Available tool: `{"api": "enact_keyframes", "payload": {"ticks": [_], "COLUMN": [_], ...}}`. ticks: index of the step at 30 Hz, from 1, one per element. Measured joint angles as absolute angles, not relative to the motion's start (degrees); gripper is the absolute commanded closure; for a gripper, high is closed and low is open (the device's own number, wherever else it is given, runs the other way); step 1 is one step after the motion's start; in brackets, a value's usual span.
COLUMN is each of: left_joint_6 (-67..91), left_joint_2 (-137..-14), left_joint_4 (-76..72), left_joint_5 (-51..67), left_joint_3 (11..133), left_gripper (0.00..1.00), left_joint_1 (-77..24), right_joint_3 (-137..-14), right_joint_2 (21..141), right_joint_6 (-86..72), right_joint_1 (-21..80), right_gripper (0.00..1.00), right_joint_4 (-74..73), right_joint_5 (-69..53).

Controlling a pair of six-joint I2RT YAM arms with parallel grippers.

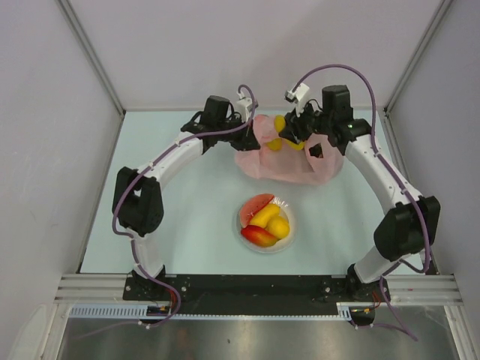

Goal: Take the fake fruits out of the plastic bag

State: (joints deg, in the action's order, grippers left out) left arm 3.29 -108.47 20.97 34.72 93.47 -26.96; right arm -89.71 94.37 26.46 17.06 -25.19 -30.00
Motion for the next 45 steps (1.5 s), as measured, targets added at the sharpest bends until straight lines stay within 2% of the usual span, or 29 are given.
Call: {"api": "enact_keyframes", "payload": {"ticks": [5, 12, 21, 32, 45], "left_joint_6": [4.69, 6.63, 7.31, 7.62, 8.43], "left_joint_2": [-108.47, -110.04, -110.26, -108.4, -107.57], "left_joint_4": [19.84, 18.5, 17.76, 17.63, 17.28], "left_joint_5": [34.74, 34.61, 34.37, 34.28, 34.72], "left_joint_3": [94.08, 97.6, 99.0, 96.77, 94.45], "left_gripper": [1.0, 1.0, 1.0, 1.0, 1.0], "left_joint_1": [-26.96, -27.24, -27.88, -27.88, -27.88], "right_joint_3": [-85.56, -70.78, -63.05, -57.65, -57.43], "right_joint_2": [88.05, 84.97, 86.06, 88.88, 93.25], "right_joint_6": [25.54, 21.96, 12.05, -3.81, -5.48], "right_joint_1": [19.9, 24.51, 23.27, 14.74, 18.52], "right_gripper": [0.74, 0.74, 0.75, 0.69, 0.66], "right_joint_4": [-28.14, -32.86, -30.11, -24.43, -22.31], "right_joint_5": [-36.38, -45.65, -42.59, -35.33, -35.62]}}
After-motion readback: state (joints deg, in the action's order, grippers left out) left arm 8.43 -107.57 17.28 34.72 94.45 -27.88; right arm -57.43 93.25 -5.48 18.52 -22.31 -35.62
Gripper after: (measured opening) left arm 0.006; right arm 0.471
